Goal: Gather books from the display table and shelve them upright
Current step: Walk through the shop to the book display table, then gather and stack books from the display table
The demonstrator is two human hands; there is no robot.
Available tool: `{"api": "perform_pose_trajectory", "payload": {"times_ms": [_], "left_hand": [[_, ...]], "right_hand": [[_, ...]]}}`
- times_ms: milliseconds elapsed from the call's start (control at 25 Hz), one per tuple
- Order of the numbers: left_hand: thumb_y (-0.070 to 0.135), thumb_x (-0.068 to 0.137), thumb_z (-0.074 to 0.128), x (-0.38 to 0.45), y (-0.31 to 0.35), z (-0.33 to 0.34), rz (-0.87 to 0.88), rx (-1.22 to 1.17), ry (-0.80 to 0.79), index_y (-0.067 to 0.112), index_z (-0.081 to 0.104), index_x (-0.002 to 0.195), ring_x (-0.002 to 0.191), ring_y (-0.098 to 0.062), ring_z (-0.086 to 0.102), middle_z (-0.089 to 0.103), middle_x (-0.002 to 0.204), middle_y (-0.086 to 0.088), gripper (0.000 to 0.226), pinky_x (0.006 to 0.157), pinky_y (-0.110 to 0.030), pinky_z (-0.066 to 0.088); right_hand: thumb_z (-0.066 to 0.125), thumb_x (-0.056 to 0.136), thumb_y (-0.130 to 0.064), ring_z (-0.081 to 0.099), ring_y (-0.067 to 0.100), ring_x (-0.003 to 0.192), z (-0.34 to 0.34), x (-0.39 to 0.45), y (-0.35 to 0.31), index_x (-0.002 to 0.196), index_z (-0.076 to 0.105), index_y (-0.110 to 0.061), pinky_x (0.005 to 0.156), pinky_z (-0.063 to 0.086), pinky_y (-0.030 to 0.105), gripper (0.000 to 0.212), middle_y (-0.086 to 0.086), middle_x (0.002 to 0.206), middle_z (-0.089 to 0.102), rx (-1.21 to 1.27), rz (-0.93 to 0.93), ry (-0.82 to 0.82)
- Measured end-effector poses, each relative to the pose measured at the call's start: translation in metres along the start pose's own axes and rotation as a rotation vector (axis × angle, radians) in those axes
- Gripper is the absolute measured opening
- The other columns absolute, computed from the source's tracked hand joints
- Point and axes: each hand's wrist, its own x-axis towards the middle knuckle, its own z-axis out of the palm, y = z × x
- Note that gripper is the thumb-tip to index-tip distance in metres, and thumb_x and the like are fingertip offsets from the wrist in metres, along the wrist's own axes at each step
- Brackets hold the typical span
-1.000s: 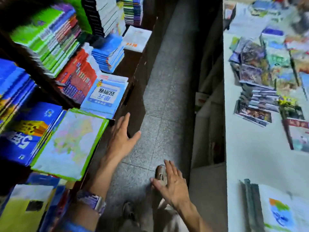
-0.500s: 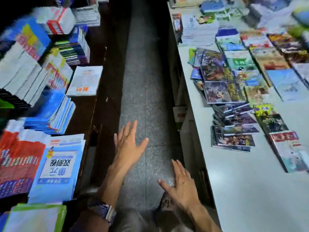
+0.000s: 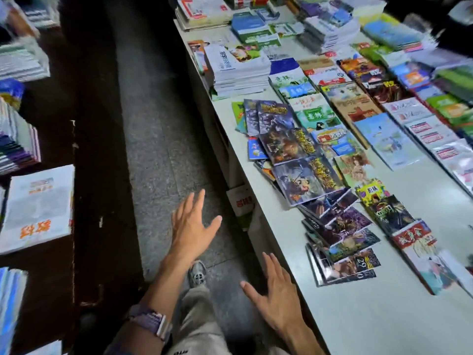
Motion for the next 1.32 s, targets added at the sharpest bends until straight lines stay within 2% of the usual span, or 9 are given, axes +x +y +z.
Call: {"api": "perform_pose_trajectory", "payload": {"times_ms": [320, 480, 640, 800, 1080, 1320], "left_hand": [[0.044, 0.091, 0.063, 0.157, -0.041, -0.066, 0.098, 0.029, -0.091, 0.024, 0.021, 0.158, 0.151, -0.029, 0.02, 0.022, 0.165, -0.011, 0.082, 0.121, -0.053, 0.019], [0.043, 0.09, 0.065, 0.205, -0.039, -0.073, 0.146, 0.05, -0.121, 0.022, 0.023, 0.157, 0.151, -0.028, 0.022, 0.025, 0.164, -0.012, 0.082, 0.121, -0.052, 0.018], [0.042, 0.09, 0.065, 0.25, -0.016, -0.06, 0.188, 0.056, -0.175, 0.023, 0.024, 0.157, 0.151, -0.027, 0.022, 0.024, 0.164, -0.011, 0.081, 0.122, -0.051, 0.016], [0.042, 0.09, 0.064, 0.287, 0.024, -0.038, 0.252, 0.081, -0.233, 0.024, 0.022, 0.157, 0.152, -0.027, 0.018, 0.022, 0.165, -0.01, 0.081, 0.123, -0.051, 0.013], [0.04, 0.093, 0.06, 0.345, 0.111, 0.015, 0.424, 0.166, -0.353, 0.025, 0.018, 0.158, 0.153, -0.024, 0.013, 0.018, 0.166, -0.007, 0.079, 0.124, -0.05, 0.007], [0.046, 0.094, 0.056, 0.368, 0.164, 0.07, 0.542, 0.267, -0.522, 0.031, 0.013, 0.159, 0.154, -0.023, 0.01, 0.013, 0.168, -0.004, 0.079, 0.124, -0.045, 0.006]], "right_hand": [[0.027, 0.073, -0.092, 0.021, 0.02, 0.153, -0.009, 0.117, -0.129, 0.159, 0.011, -0.036, 0.12, 0.029, 0.048, 0.104, -0.007, 0.169, 0.013, 0.017, 0.107, 0.068], [0.03, 0.074, -0.091, 0.021, 0.02, 0.153, -0.027, 0.151, -0.155, 0.159, 0.011, -0.036, 0.12, 0.029, 0.049, 0.103, -0.006, 0.169, 0.014, 0.073, 0.16, 0.12], [0.039, 0.082, -0.083, 0.026, 0.021, 0.151, -0.044, 0.18, -0.151, 0.159, 0.014, -0.032, 0.12, 0.031, 0.045, 0.096, -0.003, 0.168, 0.019, 0.124, 0.217, 0.172], [0.048, 0.087, -0.075, 0.022, 0.018, 0.152, -0.065, 0.21, -0.132, 0.159, 0.017, -0.031, 0.12, 0.026, 0.043, 0.09, -0.004, 0.169, 0.017, 0.209, 0.287, 0.226], [0.046, 0.087, -0.075, 0.021, 0.017, 0.153, -0.104, 0.252, -0.096, 0.16, 0.016, -0.03, 0.122, 0.023, 0.037, 0.09, -0.004, 0.168, 0.019, 0.326, 0.354, 0.319], [0.043, 0.083, -0.081, 0.028, 0.02, 0.149, -0.118, 0.273, -0.069, 0.159, 0.017, -0.031, 0.118, 0.033, 0.043, 0.094, -0.007, 0.167, 0.023, 0.43, 0.466, 0.378]]}}
